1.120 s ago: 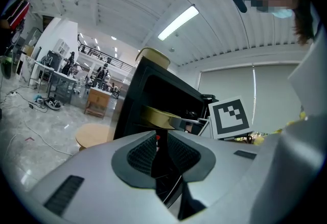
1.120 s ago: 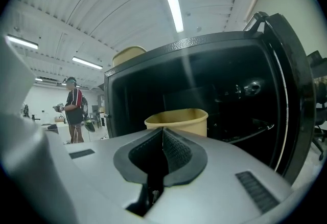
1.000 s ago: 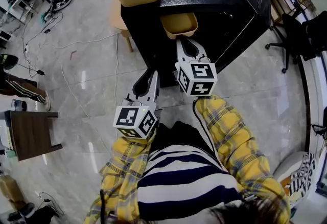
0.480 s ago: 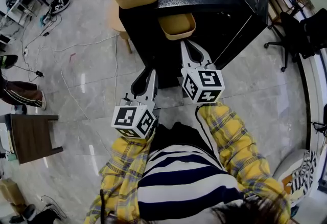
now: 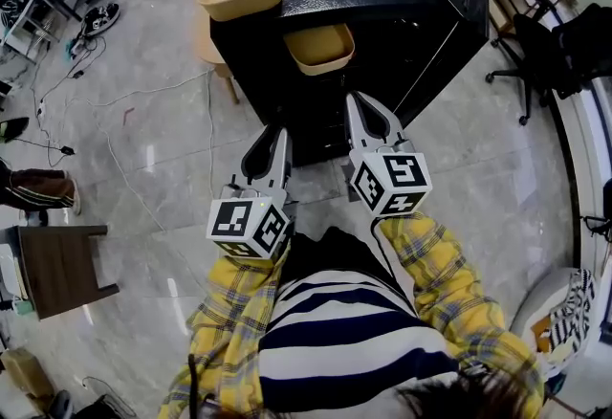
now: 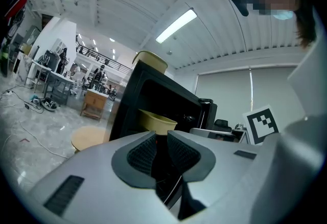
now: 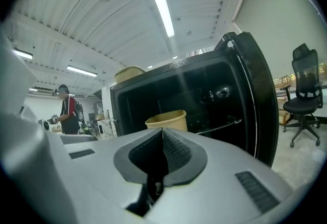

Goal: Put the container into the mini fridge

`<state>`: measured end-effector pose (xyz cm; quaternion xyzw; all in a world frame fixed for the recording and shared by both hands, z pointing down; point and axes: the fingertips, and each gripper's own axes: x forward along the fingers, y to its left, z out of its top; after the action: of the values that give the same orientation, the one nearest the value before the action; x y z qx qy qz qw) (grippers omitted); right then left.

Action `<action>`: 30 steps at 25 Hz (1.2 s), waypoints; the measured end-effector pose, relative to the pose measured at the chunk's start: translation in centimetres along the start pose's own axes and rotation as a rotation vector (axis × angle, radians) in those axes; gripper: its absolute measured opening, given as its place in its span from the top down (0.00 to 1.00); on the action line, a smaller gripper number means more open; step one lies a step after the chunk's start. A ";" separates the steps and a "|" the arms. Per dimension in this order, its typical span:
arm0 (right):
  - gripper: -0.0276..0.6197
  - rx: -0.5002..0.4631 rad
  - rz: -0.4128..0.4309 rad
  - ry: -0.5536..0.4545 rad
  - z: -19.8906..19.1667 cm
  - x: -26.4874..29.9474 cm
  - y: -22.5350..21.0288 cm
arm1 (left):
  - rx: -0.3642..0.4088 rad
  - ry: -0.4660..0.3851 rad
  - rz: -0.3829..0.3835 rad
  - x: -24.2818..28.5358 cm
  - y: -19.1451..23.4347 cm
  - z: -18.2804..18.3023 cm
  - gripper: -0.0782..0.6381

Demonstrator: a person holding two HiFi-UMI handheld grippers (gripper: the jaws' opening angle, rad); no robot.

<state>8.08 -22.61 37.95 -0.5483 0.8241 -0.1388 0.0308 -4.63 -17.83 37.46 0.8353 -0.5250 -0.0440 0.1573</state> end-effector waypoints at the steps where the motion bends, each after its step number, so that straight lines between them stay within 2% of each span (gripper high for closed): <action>1: 0.91 0.003 -0.004 0.003 -0.2 -0.4 -0.1 | -0.001 0.000 0.000 0.0 0.0 0.0 0.78; 12: 0.91 0.037 -0.050 0.054 -2.7 -4.1 -1.2 | -0.014 0.007 -0.001 -0.5 -0.2 -0.7 0.78; 30: 0.92 0.060 -0.098 0.099 -5.2 -6.7 -2.2 | -0.036 0.034 0.014 -1.0 -0.3 -2.3 0.78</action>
<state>11.61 -16.29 42.83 -0.5794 0.7922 -0.1916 -0.0005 -4.28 -16.37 39.45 0.8293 -0.5271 -0.0382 0.1813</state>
